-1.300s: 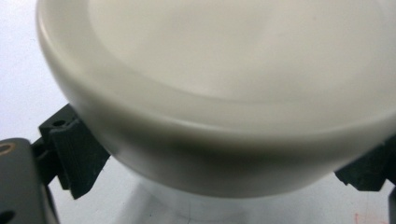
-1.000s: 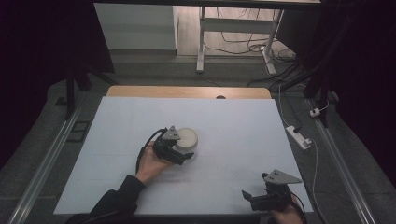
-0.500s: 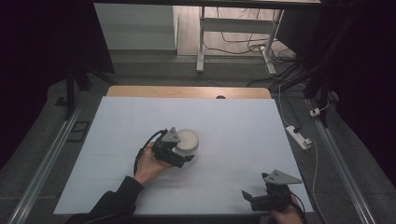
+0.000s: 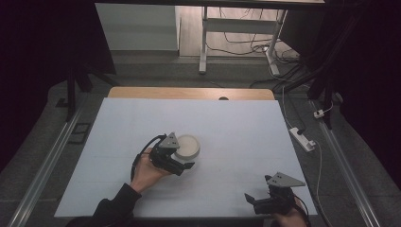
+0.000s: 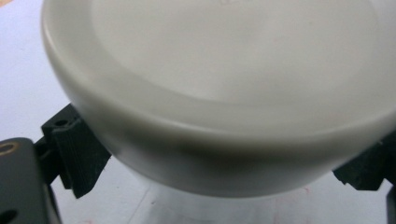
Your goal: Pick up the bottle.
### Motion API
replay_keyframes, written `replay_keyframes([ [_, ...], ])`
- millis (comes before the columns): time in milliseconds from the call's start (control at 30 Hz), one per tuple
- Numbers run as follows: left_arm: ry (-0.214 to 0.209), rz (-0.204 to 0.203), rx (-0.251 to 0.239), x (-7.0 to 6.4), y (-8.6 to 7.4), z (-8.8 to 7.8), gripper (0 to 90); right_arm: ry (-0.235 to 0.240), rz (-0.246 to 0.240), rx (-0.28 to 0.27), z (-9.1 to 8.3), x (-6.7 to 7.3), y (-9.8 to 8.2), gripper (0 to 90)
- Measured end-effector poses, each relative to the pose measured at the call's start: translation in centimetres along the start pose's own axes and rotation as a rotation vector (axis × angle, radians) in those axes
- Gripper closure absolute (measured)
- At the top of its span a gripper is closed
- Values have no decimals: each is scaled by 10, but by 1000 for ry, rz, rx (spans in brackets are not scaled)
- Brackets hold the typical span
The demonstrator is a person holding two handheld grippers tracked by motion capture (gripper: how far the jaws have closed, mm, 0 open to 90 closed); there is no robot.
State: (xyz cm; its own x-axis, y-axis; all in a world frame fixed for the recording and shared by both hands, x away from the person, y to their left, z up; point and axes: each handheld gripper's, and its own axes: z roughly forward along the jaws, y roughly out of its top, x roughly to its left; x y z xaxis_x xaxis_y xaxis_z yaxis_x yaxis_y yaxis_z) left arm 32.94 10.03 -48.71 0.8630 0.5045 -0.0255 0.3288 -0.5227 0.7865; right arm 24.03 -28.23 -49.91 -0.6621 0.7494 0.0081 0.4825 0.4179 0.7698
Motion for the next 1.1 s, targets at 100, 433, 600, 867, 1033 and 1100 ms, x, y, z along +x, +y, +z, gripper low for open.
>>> replay_keyframes([
  [100,-9,-1,-1,-4,0,-1,73,-1,0,0,0,0,0,0],
  [433,-35,16,-2,-18,1,-9,73,-1,-5,2,0,0,0,0],
  [600,-43,15,-3,-23,-1,-14,73,-1,-7,1,0,1,0,0],
  [867,-49,7,9,-27,-5,-17,73,-1,-7,-1,0,1,0,0],
  [1033,-50,8,3,-29,-5,-19,73,2,1,-14,-2,0,-1,0],
  [1100,-49,10,4,-29,-5,-20,73,6,4,-19,-2,-1,-1,0],
])
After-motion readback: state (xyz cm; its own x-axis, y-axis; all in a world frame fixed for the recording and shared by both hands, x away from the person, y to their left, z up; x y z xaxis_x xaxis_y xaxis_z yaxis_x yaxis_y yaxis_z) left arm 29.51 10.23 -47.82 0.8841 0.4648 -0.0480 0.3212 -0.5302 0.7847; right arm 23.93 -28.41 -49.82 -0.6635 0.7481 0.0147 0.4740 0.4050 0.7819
